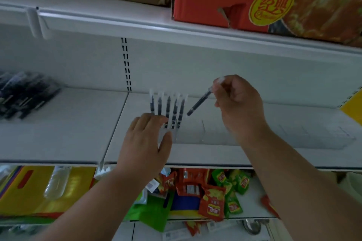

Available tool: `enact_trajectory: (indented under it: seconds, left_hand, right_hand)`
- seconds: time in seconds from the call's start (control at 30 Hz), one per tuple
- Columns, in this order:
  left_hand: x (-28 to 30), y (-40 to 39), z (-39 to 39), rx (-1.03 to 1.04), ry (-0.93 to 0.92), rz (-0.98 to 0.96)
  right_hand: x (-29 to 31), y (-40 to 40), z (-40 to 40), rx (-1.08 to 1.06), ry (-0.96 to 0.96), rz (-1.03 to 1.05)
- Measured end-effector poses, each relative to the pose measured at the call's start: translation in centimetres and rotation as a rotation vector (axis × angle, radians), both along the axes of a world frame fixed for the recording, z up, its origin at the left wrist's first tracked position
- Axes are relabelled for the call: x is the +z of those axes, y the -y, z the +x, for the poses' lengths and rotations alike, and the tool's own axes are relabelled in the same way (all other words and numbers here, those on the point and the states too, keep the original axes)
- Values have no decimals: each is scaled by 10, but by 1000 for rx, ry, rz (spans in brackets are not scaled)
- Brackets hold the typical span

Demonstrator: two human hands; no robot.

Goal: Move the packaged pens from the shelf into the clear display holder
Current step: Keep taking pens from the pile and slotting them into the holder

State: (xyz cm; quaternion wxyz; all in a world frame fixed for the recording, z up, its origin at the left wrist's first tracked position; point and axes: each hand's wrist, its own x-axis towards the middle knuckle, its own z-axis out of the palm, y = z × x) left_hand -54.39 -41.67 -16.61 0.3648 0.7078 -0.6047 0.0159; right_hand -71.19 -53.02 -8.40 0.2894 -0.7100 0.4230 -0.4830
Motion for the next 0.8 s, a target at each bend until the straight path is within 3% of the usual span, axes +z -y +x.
enact_trajectory:
  seconds: [0.1, 0.4, 0.6, 0.8]
  left_hand:
    - [-8, 8, -2, 3, 164, 44]
    - [-24, 11, 1, -23, 229, 60]
    - [-23, 10, 4, -52, 239, 99]
    - [-19, 10, 6, -62, 258, 132]
  right_hand:
    - [-2, 9, 5, 51, -182, -59]
    - [4, 20, 16, 138, -448, -212]
    - [3, 18, 18, 109, -497, -217]
    - [-23, 12, 24, 119, -476, -93]
